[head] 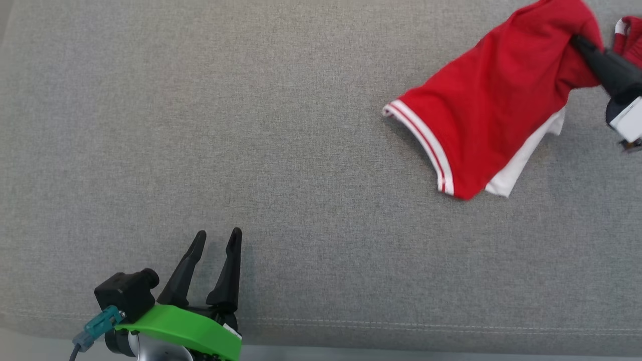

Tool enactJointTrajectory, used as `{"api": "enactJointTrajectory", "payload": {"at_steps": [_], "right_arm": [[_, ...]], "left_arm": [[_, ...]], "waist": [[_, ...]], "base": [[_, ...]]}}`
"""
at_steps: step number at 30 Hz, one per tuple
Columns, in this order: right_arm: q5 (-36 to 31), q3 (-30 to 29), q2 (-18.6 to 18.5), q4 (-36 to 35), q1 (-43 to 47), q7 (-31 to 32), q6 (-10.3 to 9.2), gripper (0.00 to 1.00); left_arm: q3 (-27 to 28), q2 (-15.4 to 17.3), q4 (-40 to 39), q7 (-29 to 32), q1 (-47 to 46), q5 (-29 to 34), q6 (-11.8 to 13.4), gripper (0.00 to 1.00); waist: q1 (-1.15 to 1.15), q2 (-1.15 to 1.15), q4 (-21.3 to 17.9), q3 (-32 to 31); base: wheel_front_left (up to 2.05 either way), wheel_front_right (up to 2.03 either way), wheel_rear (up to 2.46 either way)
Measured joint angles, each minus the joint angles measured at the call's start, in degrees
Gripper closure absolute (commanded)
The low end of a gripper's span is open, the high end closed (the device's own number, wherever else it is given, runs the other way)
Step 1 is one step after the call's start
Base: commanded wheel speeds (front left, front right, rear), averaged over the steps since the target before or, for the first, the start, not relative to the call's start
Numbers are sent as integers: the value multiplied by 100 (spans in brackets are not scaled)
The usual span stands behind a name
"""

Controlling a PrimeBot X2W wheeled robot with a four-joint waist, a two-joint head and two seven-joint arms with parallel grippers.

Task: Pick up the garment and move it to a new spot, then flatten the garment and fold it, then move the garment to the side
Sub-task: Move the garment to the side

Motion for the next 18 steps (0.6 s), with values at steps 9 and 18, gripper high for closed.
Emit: {"api": "enactJointTrajectory", "payload": {"at_steps": [9,18], "right_arm": [[441,-642,-60,282,-550,41,-266,100],[583,-1062,-24,698,-760,-257,-318,100]], "left_arm": [[125,125,-174,119,-82,49,1,0],[240,296,-288,210,-86,264,3,0]], "waist": [[0,0,-68,433],[0,0,-421,755]], "base": [[0,0,0],[0,0,0]]}}
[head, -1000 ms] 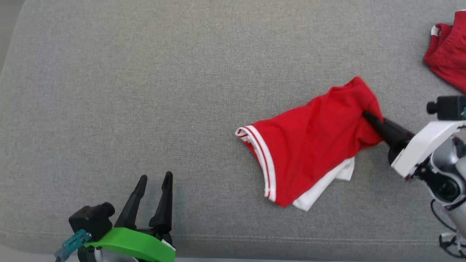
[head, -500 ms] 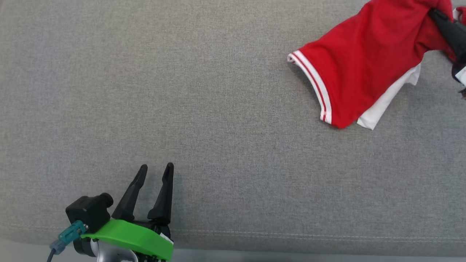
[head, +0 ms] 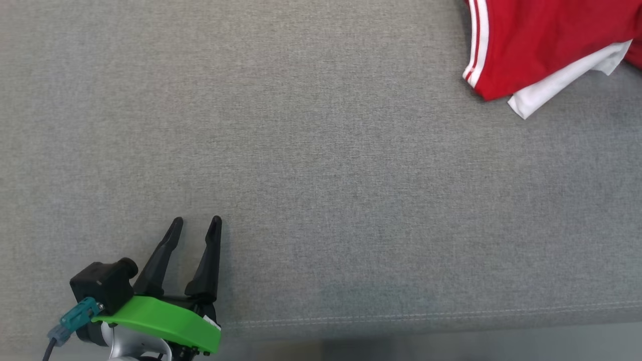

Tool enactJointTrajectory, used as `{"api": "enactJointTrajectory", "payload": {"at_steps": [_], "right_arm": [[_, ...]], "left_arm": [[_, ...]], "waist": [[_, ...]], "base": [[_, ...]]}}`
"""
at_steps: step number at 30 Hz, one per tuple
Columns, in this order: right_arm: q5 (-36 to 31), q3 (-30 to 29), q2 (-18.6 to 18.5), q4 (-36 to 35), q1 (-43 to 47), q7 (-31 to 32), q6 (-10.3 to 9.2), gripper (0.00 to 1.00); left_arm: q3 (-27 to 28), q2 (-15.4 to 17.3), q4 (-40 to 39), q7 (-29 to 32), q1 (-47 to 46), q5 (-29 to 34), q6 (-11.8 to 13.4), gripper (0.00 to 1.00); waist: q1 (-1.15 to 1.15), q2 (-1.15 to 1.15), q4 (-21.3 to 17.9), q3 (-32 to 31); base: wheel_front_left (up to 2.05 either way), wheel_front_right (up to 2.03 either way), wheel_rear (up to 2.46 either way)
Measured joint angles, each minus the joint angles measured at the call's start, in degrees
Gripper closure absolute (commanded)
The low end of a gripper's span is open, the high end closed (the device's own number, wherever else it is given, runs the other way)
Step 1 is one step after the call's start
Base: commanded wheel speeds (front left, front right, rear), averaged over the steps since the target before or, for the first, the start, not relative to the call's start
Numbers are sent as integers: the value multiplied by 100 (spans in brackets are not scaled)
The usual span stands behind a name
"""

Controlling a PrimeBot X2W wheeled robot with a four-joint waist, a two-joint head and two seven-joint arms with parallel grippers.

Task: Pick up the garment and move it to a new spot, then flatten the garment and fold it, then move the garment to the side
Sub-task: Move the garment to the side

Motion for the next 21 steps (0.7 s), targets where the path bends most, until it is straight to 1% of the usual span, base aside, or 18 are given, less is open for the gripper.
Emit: {"api": "enactJointTrajectory", "payload": {"at_steps": [2,11,15,21], "right_arm": [[60,-87,20,101,-13,-97,-34,100],[165,-521,110,537,-125,-687,-35,100],[229,-723,226,754,-165,-1000,-35,100],[210,-811,403,1112,-240,-1426,-35,100]], "left_arm": [[22,44,-38,40,-3,16,0,0],[120,204,-248,198,-12,120,7,0],[144,241,-376,256,-31,143,8,0],[174,291,-528,336,-64,322,18,0]], "waist": [[0,0,-104,54],[0,0,-533,285],[0,0,-659,402],[0,0,-795,552]], "base": [[0,0,0],[0,0,0],[0,0,0],[0,0,0]]}}
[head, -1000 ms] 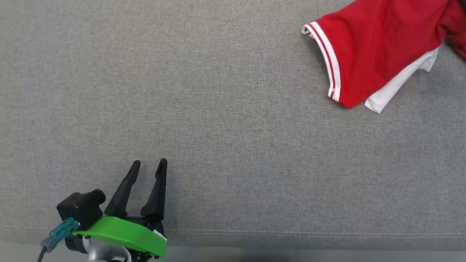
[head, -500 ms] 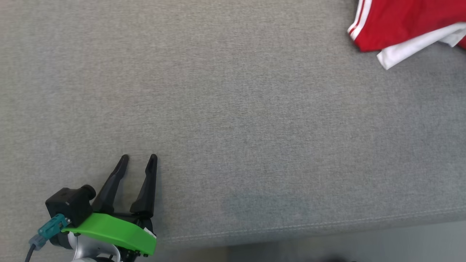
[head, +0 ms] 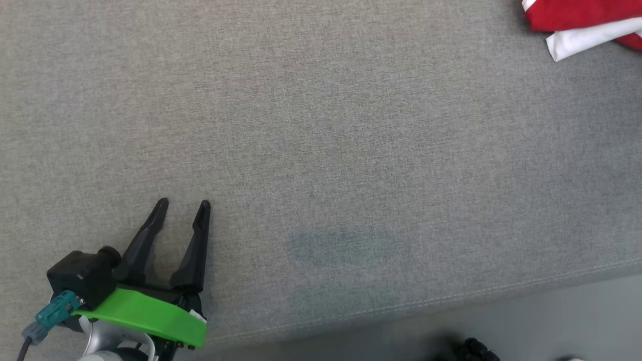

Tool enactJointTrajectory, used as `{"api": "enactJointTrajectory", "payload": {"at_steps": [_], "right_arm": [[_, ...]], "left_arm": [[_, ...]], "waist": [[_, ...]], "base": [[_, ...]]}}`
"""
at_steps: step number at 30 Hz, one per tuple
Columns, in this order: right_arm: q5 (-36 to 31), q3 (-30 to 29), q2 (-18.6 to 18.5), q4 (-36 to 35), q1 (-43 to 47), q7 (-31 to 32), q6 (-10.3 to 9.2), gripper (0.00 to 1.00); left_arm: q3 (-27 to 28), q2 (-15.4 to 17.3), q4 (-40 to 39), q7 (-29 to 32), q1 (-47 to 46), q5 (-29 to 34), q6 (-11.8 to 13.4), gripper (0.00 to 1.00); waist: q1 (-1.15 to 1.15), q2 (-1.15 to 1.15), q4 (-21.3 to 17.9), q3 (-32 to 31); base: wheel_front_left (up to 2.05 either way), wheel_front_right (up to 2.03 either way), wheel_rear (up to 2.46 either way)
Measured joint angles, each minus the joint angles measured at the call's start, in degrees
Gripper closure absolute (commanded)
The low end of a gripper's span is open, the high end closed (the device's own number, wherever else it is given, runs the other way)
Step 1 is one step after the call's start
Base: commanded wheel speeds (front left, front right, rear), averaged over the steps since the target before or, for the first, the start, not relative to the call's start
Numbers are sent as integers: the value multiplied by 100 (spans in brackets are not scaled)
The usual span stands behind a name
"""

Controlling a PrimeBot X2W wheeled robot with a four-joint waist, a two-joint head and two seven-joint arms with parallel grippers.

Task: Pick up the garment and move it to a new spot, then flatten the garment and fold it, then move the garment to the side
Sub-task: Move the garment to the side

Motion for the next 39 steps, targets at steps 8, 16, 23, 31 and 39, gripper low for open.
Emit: {"api": "enactJointTrajectory", "payload": {"at_steps": [8,16,23,31,39], "right_arm": [[-101,20,288,498,-5,-452,-1,100],[-367,30,326,892,-122,-902,-75,0],[-637,141,336,1031,-226,-987,-107,0],[-1235,445,305,733,-388,-1095,67,0],[-1583,764,334,686,-355,-1112,81,0]], "left_arm": [[36,64,-69,107,3,48,34,0],[45,76,-156,229,4,96,42,0],[65,23,-175,269,4,97,42,0],[0,-247,-40,241,-34,37,83,0],[-194,-430,164,218,-64,-58,81,0]], "waist": [[0,0,-119,50],[0,0,-143,34],[0,0,-153,22],[0,0,-142,-114],[0,0,-17,-342]], "base": [[0,0,0],[0,0,0],[0,0,0],[0,0,0],[0,0,0]]}}
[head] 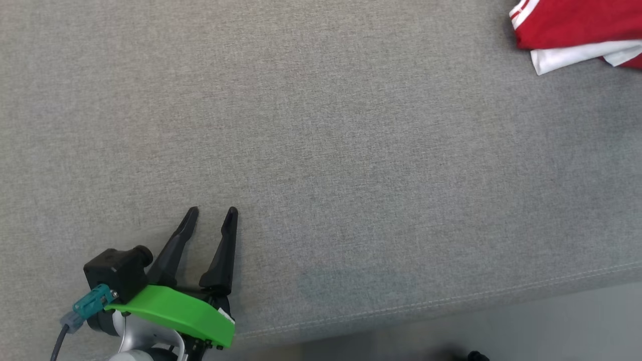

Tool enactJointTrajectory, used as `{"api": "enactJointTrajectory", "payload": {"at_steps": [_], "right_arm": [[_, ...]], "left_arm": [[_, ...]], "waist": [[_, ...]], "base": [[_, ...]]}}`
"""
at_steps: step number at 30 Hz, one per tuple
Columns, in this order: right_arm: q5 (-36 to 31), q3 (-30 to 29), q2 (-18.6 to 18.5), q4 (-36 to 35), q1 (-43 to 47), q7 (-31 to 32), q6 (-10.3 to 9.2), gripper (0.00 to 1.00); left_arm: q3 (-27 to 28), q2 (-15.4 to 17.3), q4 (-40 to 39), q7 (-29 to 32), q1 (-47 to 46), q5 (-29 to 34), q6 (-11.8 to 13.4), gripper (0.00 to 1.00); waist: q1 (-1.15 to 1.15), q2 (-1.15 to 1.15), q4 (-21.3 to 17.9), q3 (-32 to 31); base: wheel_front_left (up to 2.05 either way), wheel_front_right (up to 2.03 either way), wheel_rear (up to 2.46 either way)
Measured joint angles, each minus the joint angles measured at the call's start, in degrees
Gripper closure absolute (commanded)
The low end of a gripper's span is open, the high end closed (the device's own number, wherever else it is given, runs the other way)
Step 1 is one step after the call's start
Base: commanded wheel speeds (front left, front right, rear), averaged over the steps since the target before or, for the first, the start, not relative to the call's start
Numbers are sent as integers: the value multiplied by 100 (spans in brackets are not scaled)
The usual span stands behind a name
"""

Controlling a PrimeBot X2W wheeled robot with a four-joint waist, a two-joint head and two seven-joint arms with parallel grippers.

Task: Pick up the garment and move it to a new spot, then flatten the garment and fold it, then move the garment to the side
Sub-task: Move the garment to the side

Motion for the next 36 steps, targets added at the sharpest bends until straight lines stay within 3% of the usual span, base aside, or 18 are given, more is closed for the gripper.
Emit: {"api": "enactJointTrajectory", "payload": {"at_steps": [11,13,16,23,28,36], "right_arm": [[47,-196,-250,357,-194,196,-534,0],[25,-249,-376,512,-284,241,-744,0],[24,-302,-449,716,-285,294,-906,0],[14,-342,-434,1020,-331,352,-1050,0],[-4,-363,-435,1374,-322,471,-1096,0],[-234,-166,-377,1389,-291,431,-1096,0]], "left_arm": [[-62,-89,-75,0,-1,1,0,0],[-62,-120,-73,-18,-12,1,0,0],[-73,-188,-63,-69,-54,1,-1,0],[-23,-200,16,-192,-108,0,-7,0],[-33,-231,107,-255,-127,-9,-54,0],[-53,-387,427,-414,-151,-211,-160,0]], "waist": [[0,0,463,96],[0,0,616,176],[0,0,774,252],[0,0,1081,380],[0,0,1119,356],[0,0,1094,116]], "base": [[0,0,0],[0,0,0],[0,0,0],[0,0,0],[0,0,0],[0,0,0]]}}
